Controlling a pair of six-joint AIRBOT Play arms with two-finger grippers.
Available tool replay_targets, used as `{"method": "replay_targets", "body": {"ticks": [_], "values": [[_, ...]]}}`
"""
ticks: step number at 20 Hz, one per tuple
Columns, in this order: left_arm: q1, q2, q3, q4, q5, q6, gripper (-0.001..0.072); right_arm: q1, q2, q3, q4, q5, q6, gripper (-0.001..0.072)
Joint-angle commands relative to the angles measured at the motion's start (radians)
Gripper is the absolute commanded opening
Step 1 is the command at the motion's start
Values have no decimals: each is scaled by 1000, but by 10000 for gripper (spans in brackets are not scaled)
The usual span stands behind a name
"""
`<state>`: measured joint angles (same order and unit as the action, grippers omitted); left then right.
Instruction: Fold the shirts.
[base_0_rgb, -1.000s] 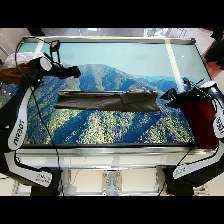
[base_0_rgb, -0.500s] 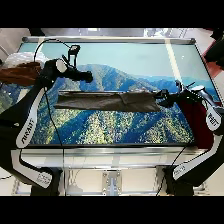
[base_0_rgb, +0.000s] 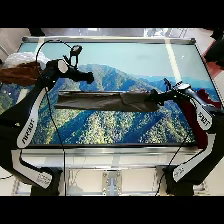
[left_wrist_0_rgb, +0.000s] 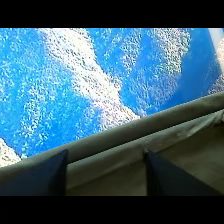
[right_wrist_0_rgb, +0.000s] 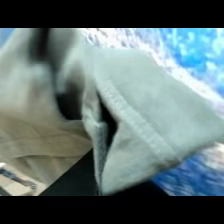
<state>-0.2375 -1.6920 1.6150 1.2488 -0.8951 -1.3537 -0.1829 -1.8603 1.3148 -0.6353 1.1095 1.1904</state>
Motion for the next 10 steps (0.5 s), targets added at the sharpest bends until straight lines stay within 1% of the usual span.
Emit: {"method": "replay_targets", "body": {"ticks": [1, 2, 5, 8, 10], "values": [[-4, -4, 0, -1, -1, 0, 78, 22, 6, 16, 81, 44, 8, 16], [-11, -13, 0, -14, -8, -3, 15, 22, 13, 34, 81, 77, 9, 16], [-48, -60, 0, -95, -61, 11, 14, 22, 43, 112, 80, 163, 43, 16], [-121, -124, 0, -102, -94, 28, 14, 22, 77, 192, 72, 223, 95, 15], [-174, -151, 0, -100, -95, 35, 14, 22, 97, 245, 24, 284, 134, 15]]}}
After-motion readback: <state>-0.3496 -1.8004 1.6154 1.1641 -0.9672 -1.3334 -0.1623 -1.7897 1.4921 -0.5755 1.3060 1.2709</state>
